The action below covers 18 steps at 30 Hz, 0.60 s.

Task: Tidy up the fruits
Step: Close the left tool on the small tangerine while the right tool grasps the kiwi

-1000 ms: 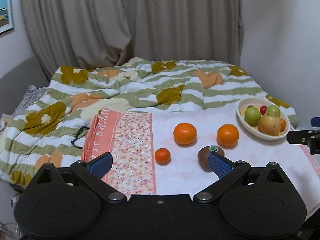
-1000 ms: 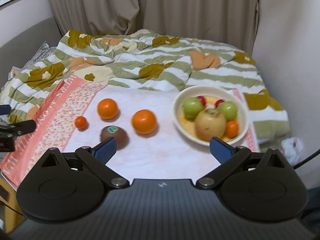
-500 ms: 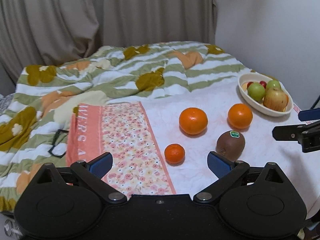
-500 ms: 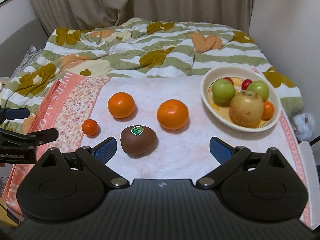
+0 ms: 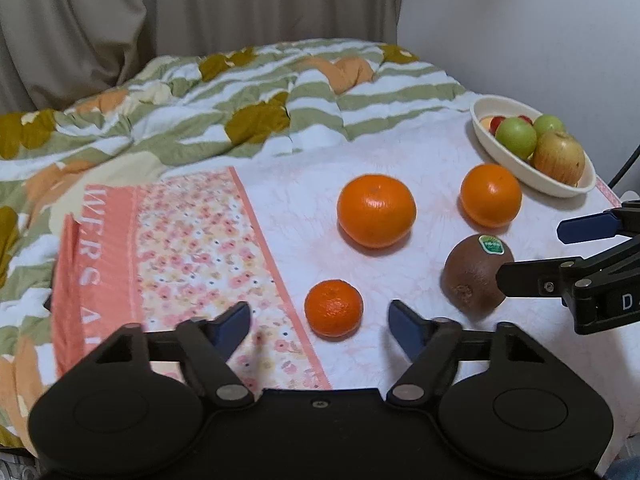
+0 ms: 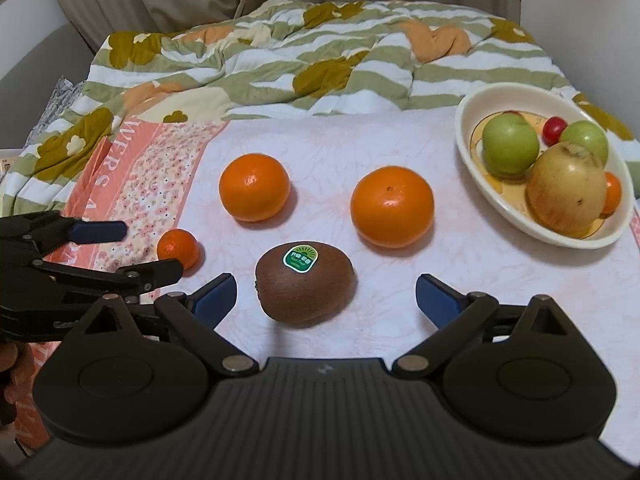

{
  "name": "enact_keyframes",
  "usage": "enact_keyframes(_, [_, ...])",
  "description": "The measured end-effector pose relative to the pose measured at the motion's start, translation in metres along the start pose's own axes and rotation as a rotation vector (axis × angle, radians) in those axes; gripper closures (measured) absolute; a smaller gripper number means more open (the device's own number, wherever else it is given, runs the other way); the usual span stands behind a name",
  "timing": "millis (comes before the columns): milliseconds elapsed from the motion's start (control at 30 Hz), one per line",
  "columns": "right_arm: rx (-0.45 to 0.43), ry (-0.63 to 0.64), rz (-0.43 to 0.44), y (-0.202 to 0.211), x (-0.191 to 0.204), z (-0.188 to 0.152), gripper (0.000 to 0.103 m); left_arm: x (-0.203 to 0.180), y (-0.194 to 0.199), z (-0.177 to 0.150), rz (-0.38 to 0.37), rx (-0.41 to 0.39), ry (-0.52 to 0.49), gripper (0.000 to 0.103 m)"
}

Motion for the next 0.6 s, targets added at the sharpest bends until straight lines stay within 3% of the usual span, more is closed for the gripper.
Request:
enact_keyframes(233, [0.021,0.004,0.015,-0.013,-0.004,0.001,0.000,-0.002,-0.022,-0.001,-0.018,0.033,0.007,0.047])
enact_keyframes(367, [0.035,0.016,0.031,-0.018,-0.002,0.001,0.000,-0.002,-0.024,-0.001,-0.031,0.035,0.013,0.062])
enact_keyframes(600, [0.049,0.043,0.050,-0.027,0.004,0.003,0.000,-0.003,-0.021,-0.001,-0.011,0.021,0.009,0.063])
Point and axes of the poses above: each gripper's, at about its wrist camera, not at the fingertips, and y roughly against the way its jaws point, x to its left, z to its top, the point moved 2 cm from there along -y, roughly the way its jaws point, and after that the axes turned 5 degrees about -x, right-handed, at the moved point
